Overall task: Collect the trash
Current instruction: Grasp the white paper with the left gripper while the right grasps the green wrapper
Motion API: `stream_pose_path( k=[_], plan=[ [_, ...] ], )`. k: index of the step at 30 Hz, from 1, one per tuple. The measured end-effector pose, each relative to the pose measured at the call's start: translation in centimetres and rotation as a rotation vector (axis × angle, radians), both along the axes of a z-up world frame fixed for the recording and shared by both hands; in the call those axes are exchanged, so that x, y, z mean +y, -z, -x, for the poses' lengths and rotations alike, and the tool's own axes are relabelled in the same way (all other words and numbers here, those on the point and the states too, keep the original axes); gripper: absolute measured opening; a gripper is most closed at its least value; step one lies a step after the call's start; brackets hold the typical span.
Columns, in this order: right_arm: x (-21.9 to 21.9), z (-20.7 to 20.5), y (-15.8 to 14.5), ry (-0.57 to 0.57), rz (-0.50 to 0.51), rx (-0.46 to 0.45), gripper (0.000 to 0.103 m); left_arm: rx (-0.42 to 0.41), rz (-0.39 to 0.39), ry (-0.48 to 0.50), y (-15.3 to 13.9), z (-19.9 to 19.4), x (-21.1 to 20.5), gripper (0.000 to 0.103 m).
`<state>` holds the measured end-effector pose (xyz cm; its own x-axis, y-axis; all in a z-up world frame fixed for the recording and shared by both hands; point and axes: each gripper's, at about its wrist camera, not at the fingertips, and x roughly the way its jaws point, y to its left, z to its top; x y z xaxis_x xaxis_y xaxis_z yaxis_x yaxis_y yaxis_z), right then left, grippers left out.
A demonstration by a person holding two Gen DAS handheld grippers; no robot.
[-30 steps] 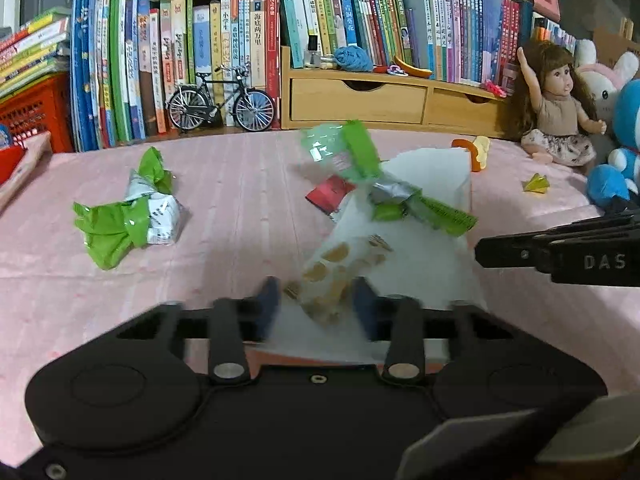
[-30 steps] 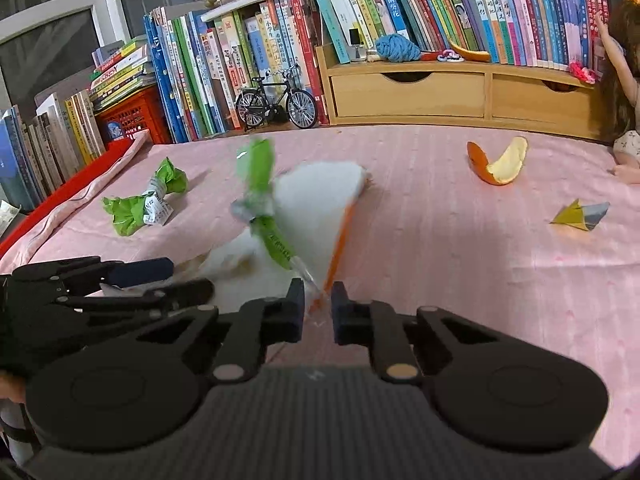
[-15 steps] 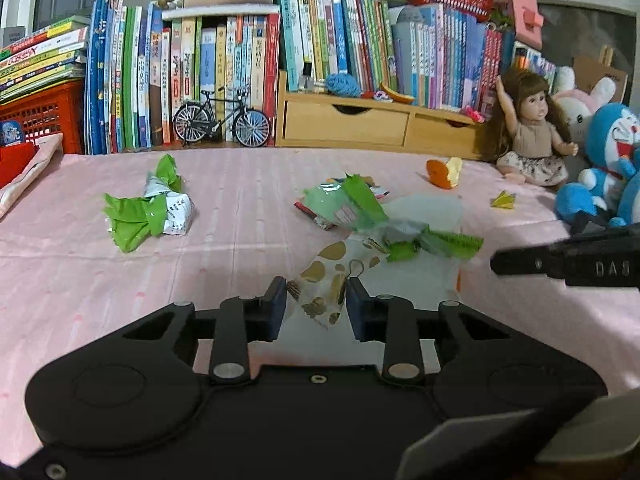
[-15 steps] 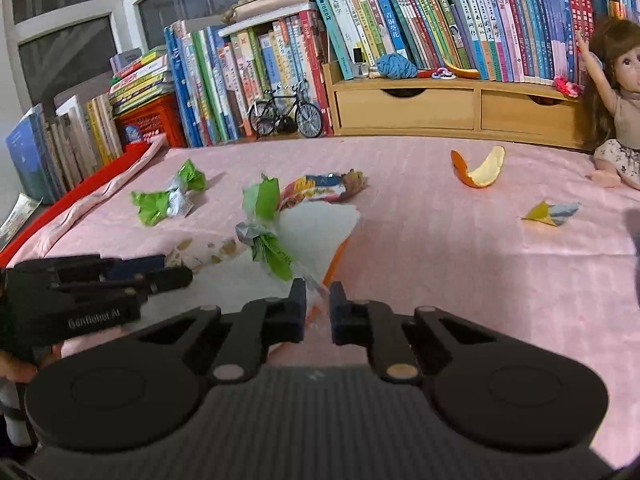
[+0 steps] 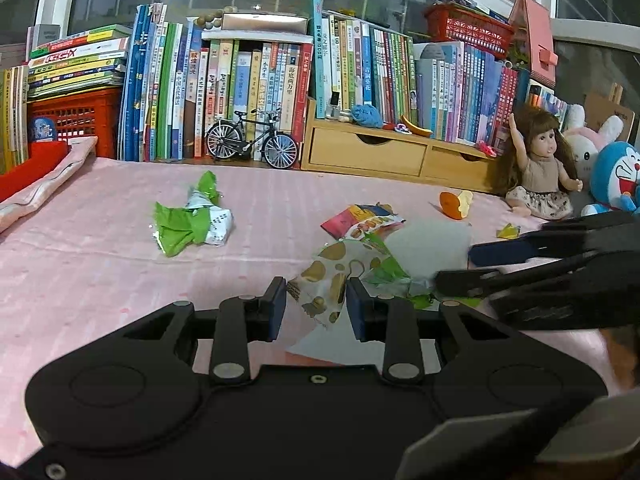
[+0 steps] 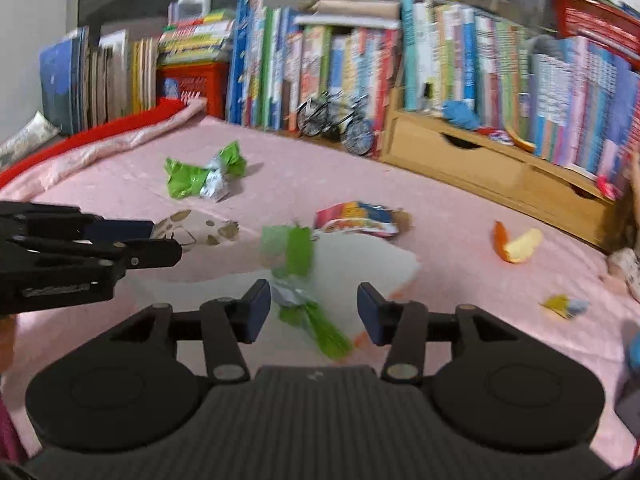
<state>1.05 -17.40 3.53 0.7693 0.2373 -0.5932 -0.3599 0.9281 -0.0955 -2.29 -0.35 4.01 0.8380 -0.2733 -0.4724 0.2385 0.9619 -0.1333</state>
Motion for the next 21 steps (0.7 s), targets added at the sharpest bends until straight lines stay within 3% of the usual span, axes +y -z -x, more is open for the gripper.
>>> stream_pose_path(
  k=[3, 4, 5, 10, 21],
  plan=[
    [1.7, -1.4, 1.7, 0.002, 0.045, 0.045, 0.064, 0.011, -0.017, -0.01, 0.2, 0.0, 0.2, 0.031],
    [2.0, -1.7, 2.2, 0.007, 0.05, 0.063, 0.061, 0.016, -0.019, -0.013, 0.3, 0.0, 0.2, 0.031],
    [2.2, -1.8, 2.6, 0.014, 0.059, 0.072, 0.048, 0.022, -0.018, -0.015, 0.4, -0.1, 0.3, 0.031],
    [2.0, -0.8, 2.5, 0.033, 0.029, 0.043, 0.046, 0.033, -0.017, -0.013, 0.7, 0.2, 0.4, 0.03],
    [0.3, 3.3, -0.8, 0.054, -0.047, -0.03, 0.044, 0.01, -0.032, 0.018, -0.8, 2.9, -0.3, 0.03]
  ],
)
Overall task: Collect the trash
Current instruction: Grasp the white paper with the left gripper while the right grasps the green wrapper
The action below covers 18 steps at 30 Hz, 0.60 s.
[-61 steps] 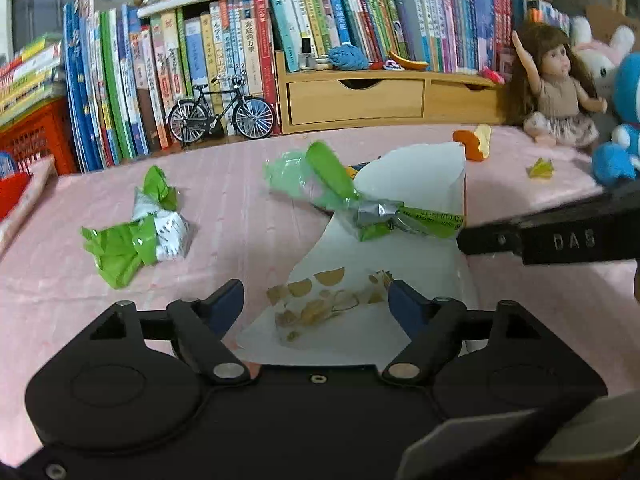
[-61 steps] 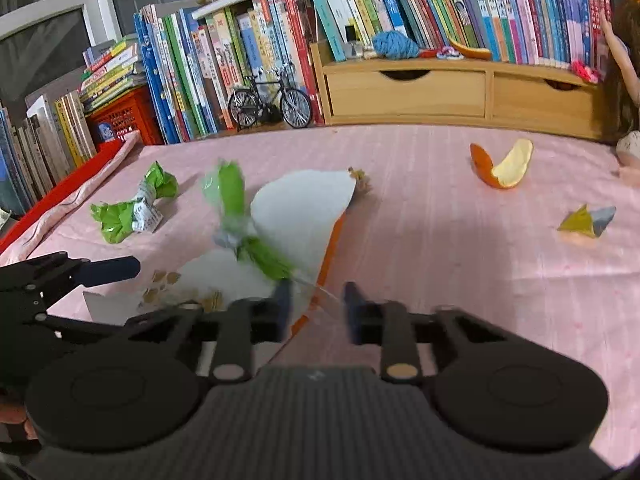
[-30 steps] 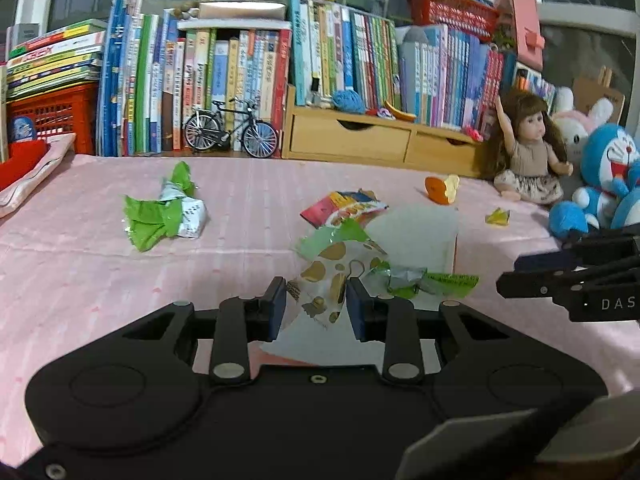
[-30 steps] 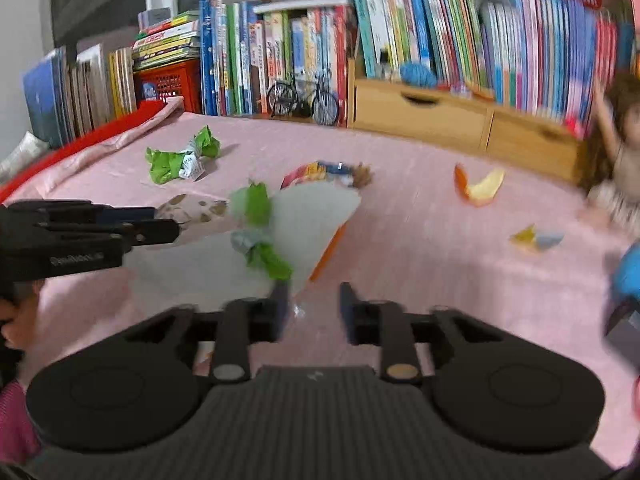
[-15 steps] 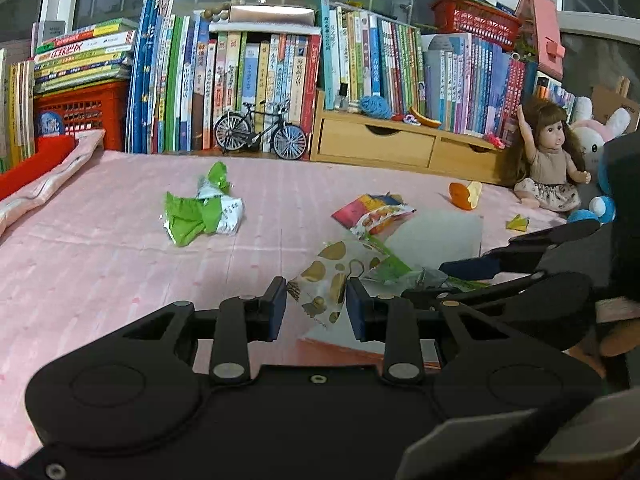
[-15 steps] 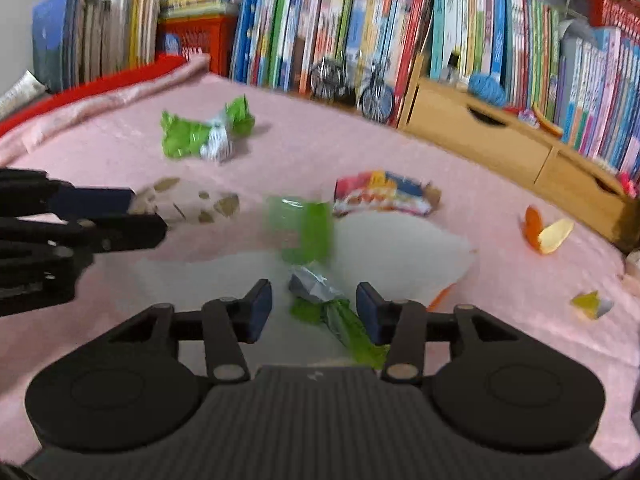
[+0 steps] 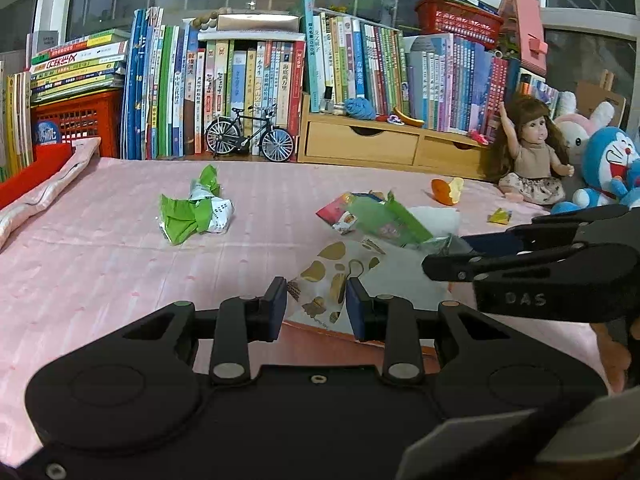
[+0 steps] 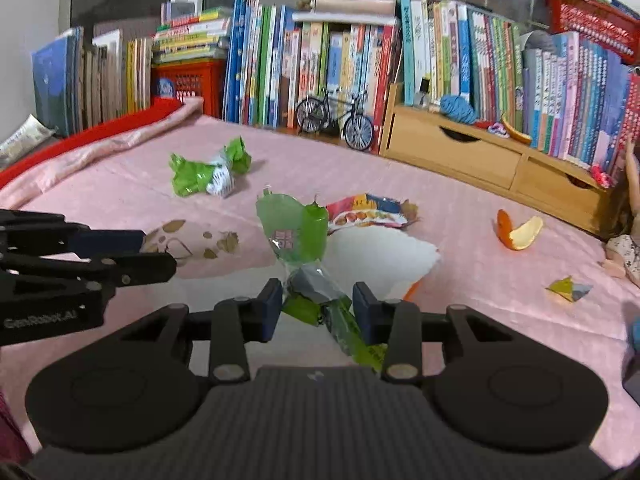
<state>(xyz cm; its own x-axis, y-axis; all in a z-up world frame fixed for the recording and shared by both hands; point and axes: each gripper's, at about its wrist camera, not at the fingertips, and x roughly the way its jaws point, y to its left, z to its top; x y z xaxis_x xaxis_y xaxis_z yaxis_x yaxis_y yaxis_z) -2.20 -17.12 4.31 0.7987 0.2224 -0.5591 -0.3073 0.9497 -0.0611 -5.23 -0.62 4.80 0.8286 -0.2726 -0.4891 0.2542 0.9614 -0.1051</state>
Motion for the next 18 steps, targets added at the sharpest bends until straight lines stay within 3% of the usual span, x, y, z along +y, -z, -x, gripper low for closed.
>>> stream_pose_path(
  k=[18],
  plan=[
    [-1.3, 11.6, -1.6, -0.021, -0.105, -0.059, 0.04, -0.019, 0.025, 0.07, -0.9, 9.7, 0.6, 0.03]
  ],
)
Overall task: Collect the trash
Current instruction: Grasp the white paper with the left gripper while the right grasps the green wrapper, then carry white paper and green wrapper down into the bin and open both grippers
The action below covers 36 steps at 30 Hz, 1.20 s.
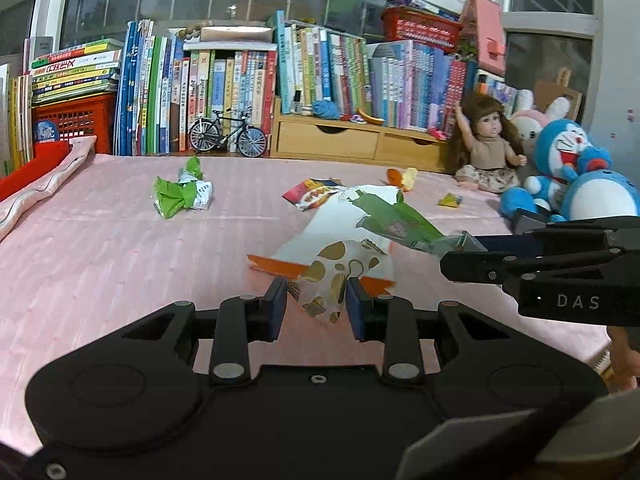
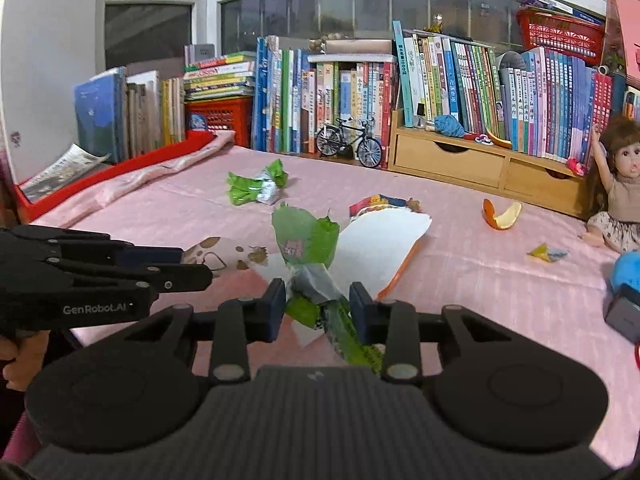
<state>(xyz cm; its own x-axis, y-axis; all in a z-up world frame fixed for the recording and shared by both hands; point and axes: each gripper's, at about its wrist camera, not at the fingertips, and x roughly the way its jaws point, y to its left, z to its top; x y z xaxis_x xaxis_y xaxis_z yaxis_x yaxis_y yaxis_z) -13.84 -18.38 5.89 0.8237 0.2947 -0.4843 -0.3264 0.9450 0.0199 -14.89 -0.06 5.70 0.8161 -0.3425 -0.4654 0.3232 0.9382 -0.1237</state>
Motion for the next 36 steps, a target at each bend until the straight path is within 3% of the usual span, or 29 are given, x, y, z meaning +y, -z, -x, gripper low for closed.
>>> stream_pose_path(
  k=[14, 21, 27, 36],
  plan=[
    [-0.6, 8.9, 3.3, -0.052, -0.003, 0.071, 0.04, 0.025, 0.018, 0.076, 1.4, 9.4, 1.0, 0.03],
    [-0.6, 11.1, 6.0, -0.043, -0.019, 0.142, 0.04, 0.105, -0.018, 0.09, 3.9, 11.9, 1.0, 0.03],
    [-0.5, 11.5, 9.2, -0.019, -0.04, 0.231, 0.039, 0.242, -0.066, 0.104, 8.0, 12.2, 0.2, 0.03],
    [-1.1, 12.6, 13.2, 0.027, -0.089, 0.347, 0.038, 0.335, -0.125, 0.12, 11.5, 12.4, -0.5, 0.03]
  ],
)
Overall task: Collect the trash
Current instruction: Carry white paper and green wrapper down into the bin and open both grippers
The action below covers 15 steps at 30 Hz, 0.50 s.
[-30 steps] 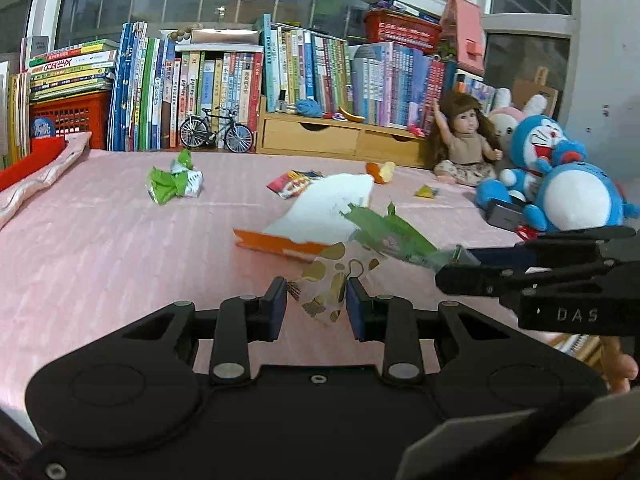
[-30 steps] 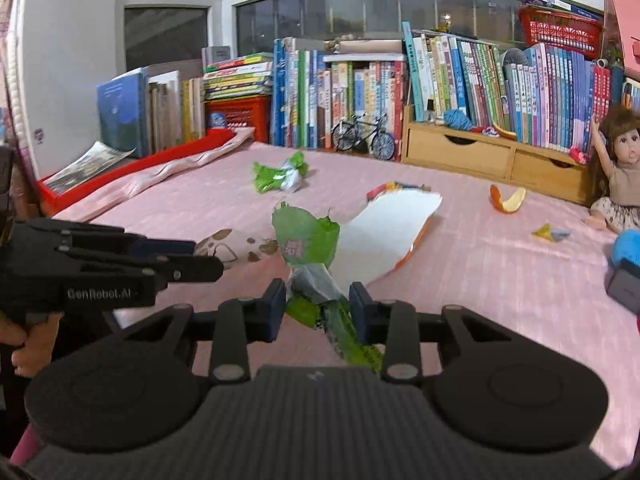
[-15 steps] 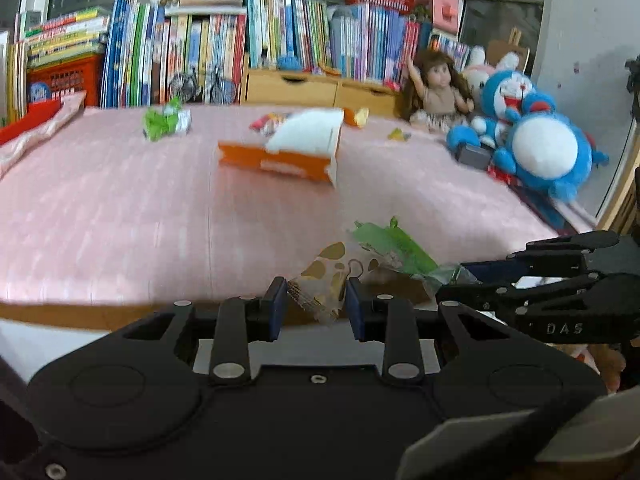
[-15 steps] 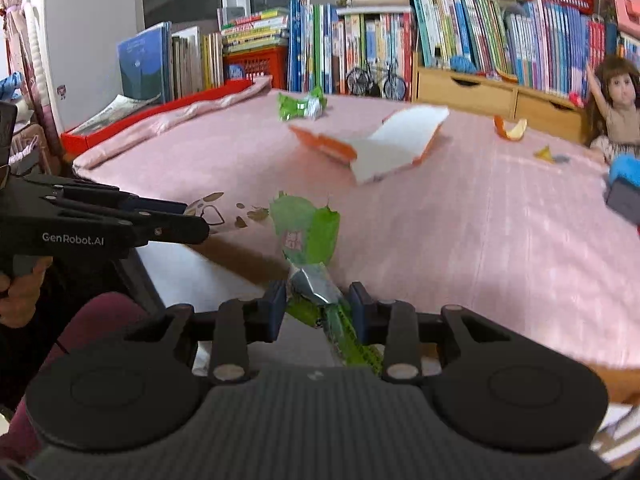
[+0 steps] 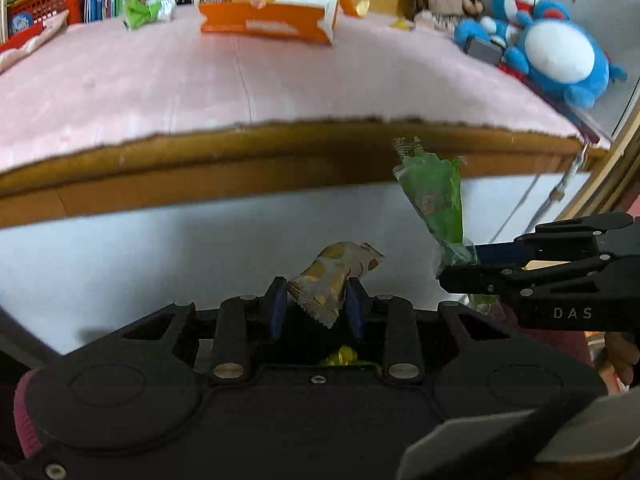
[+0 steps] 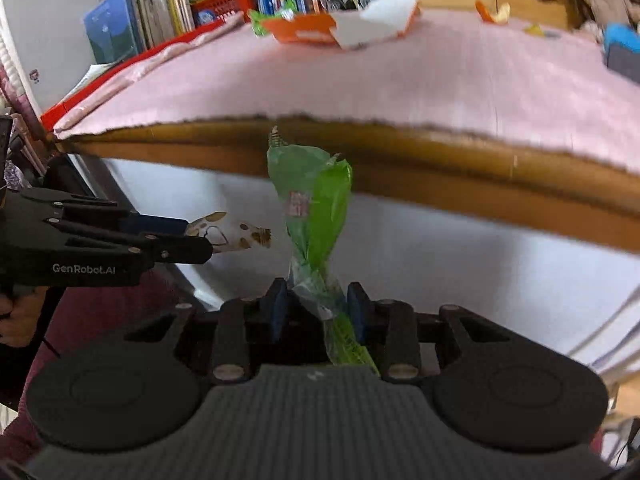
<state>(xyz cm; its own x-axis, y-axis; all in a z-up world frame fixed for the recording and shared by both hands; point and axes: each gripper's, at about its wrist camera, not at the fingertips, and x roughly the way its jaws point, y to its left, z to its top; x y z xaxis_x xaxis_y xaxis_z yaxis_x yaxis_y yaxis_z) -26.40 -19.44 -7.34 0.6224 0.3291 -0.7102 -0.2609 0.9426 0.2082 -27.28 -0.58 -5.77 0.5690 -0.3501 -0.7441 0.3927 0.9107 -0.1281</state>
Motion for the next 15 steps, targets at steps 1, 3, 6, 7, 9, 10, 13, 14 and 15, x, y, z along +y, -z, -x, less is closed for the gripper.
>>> stream_pose_path(
  k=[1, 3, 6, 7, 9, 10, 13, 14, 15],
  plan=[
    [0.0, 0.1, 0.4, 0.001, -0.002, 0.013, 0.038, 0.014, -0.005, -0.001, 0.3, 0.0, 0.0, 0.03],
    [0.1, 0.1, 1.0, 0.004, -0.004, 0.033, 0.038, 0.048, -0.011, 0.004, 0.9, -0.2, -0.2, 0.03],
    [0.3, 0.1, 2.1, 0.005, -0.004, 0.063, 0.038, 0.122, -0.011, 0.009, 1.9, -0.7, -0.5, 0.03],
    [0.3, 0.1, 2.4, 0.007, -0.003, 0.072, 0.038, 0.146, -0.01, 0.006, 2.3, -0.9, -0.5, 0.03],
    [0.5, 0.1, 3.0, 0.013, -0.006, 0.093, 0.038, 0.183, -0.009, 0.0, 2.9, -1.1, -0.6, 0.03],
    [0.5, 0.1, 3.3, 0.016, -0.009, 0.103, 0.038, 0.195, -0.011, -0.003, 3.2, -1.2, -0.7, 0.03],
    [0.5, 0.1, 3.9, 0.023, -0.014, 0.125, 0.038, 0.218, -0.023, -0.01, 3.8, -1.4, -0.8, 0.03],
    [0.5, 0.2, 4.1, 0.024, -0.016, 0.131, 0.039, 0.225, -0.025, -0.011, 4.0, -1.4, -0.8, 0.031],
    [0.6, 0.2, 4.3, 0.025, -0.017, 0.135, 0.039, 0.229, -0.027, -0.011, 4.1, -1.4, -0.8, 0.031]
  ],
)
